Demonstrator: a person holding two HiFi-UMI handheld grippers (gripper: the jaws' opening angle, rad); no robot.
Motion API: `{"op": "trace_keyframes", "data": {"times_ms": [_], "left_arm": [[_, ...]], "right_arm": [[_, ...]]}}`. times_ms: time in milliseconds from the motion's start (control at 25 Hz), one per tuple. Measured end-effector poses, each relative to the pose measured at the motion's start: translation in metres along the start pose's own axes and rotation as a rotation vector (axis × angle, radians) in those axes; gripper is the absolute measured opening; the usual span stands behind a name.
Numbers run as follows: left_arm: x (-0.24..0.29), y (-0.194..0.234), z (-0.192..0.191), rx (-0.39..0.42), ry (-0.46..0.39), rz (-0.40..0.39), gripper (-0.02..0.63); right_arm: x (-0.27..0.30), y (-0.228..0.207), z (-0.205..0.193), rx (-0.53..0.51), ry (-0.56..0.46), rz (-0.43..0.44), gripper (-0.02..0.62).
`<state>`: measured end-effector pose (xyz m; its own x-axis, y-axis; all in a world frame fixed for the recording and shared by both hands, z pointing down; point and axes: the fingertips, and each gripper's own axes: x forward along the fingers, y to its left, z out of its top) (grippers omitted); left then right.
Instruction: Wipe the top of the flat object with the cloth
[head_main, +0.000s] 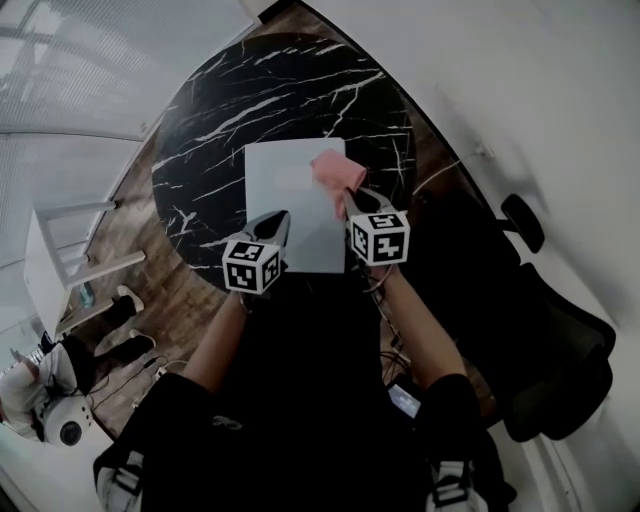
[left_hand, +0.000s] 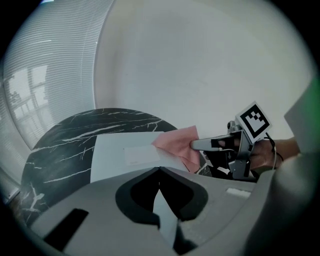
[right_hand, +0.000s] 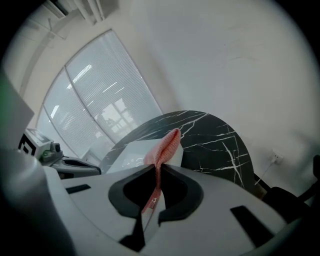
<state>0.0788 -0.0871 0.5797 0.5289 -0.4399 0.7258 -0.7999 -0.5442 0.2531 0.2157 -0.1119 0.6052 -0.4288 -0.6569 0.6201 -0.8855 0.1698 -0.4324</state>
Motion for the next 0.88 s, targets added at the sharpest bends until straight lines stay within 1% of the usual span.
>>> {"op": "trace_keyframes", "data": {"times_ms": [120, 320, 520, 640, 760, 880], "left_arm": [[-0.011, 0.002, 0.001, 0.001, -0.016, 0.022, 0.0], [-0.026, -0.004, 0.008, 0.037, -0.048, 0.009, 0.0], [-0.047, -0.013, 0.02, 0.091, -0.106, -0.042, 0.0], [-0.071, -0.01, 0.018, 0.105, -0.145, -0.049, 0.0], [-0.092, -0.007, 0.014, 0.124, -0.188, -0.056, -0.001], [-0.112, -0.003, 0.008, 0.13, -0.224, -0.064, 0.0]], "right_arm": [[-0.007, 0.014, 0.003, -0.03, -0.021, 0.03, 0.008], [-0.028, 0.029, 0.006, -0.029, -0.076, 0.02, 0.008], [-0.056, 0.04, 0.015, -0.039, -0.148, -0.036, 0.008], [-0.074, 0.056, 0.014, -0.04, -0.196, -0.074, 0.008], [-0.087, 0.074, 0.01, -0.079, -0.226, -0.104, 0.008], [-0.1, 0.092, 0.003, -0.088, -0.258, -0.127, 0.008]]}}
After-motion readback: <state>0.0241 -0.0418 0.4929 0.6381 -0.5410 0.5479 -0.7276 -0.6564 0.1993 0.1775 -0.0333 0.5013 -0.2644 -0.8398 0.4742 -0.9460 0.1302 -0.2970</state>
